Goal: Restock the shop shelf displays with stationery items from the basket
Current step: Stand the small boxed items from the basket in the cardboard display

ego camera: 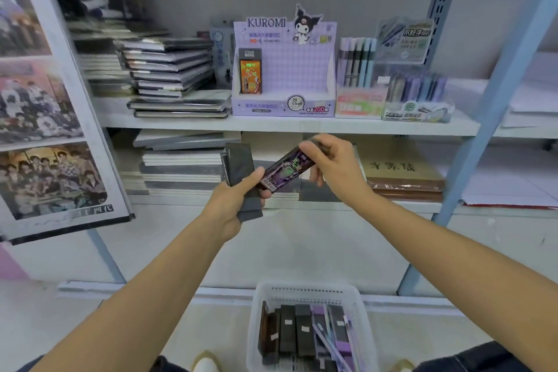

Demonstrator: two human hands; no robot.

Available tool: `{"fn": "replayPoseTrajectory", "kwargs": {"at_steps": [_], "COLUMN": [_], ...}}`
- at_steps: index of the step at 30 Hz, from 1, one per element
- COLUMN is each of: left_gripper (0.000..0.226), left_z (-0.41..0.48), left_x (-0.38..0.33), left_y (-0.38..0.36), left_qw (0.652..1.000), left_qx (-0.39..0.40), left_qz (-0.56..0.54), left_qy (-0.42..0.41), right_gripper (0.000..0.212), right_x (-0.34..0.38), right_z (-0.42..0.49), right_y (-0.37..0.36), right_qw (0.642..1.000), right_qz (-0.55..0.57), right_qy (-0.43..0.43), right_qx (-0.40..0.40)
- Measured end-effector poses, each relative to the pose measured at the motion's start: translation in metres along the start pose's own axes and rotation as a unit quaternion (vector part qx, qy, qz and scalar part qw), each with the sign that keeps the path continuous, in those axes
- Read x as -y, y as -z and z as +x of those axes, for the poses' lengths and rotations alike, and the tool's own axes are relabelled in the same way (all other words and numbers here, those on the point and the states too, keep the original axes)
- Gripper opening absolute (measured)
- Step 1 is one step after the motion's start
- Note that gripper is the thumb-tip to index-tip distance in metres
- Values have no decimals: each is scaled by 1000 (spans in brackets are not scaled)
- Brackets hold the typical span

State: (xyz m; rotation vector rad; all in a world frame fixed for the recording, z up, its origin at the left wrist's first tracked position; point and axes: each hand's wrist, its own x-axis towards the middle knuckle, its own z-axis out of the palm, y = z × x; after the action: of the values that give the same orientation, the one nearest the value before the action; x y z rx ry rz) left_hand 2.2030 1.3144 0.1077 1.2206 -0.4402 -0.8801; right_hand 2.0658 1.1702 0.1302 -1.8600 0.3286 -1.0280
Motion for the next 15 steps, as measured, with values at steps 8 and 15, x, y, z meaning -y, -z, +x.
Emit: {"fn": "replayPoseTrajectory", "kwargs": {"at_steps": [8,15], "left_gripper": [33,23], "left_z": [11,39], "left_x": [-62,-111], "left_y": [-9,0], "left_qw": [997,990], "left_qx": [18,-3], "left_qz": [32,-11], "left_qy": [-72,-137], "right_gripper": [14,13], "right_x": [49,81], "right_z": [51,132], "right_y": [11,3], "right_qw": [998,989], "right_qz": [-10,-92], "right_qy": [31,108], "right_qx": [56,-32]}}
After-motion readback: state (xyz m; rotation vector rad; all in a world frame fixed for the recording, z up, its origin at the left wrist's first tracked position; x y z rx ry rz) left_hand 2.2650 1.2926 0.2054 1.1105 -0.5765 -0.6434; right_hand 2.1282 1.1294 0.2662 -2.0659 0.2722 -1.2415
